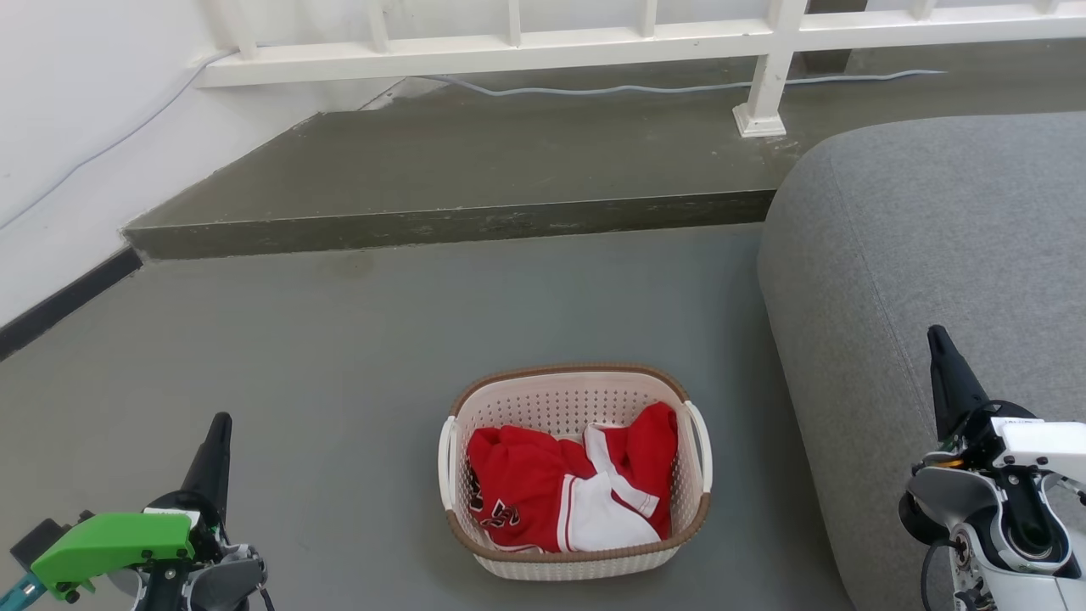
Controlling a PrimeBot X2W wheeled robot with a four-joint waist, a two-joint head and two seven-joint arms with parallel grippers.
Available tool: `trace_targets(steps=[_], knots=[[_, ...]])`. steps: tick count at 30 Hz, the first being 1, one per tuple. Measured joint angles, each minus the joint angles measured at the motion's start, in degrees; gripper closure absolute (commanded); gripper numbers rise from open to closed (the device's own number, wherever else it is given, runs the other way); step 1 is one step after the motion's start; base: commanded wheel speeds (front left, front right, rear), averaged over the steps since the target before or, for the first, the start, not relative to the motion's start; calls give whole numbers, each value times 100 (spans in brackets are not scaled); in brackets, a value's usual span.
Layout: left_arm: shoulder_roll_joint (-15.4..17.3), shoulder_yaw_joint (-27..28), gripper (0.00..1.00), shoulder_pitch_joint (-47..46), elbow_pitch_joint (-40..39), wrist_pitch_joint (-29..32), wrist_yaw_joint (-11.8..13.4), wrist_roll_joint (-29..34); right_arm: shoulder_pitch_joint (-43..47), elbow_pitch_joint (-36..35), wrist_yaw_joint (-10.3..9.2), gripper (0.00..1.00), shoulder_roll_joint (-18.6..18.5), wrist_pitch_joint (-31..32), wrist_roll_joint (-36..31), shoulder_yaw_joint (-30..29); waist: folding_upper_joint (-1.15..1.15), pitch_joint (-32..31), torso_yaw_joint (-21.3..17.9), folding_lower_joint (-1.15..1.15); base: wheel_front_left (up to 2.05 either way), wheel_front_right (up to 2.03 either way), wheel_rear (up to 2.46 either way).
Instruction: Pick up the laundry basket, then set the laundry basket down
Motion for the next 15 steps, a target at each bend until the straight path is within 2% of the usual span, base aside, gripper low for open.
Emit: trace_targets(steps=[15], knots=[[0,3,100,-1,-1,0,0,0,0,-3,0,100,4,0,0,-2,0,0,0,0,0,0,0]])
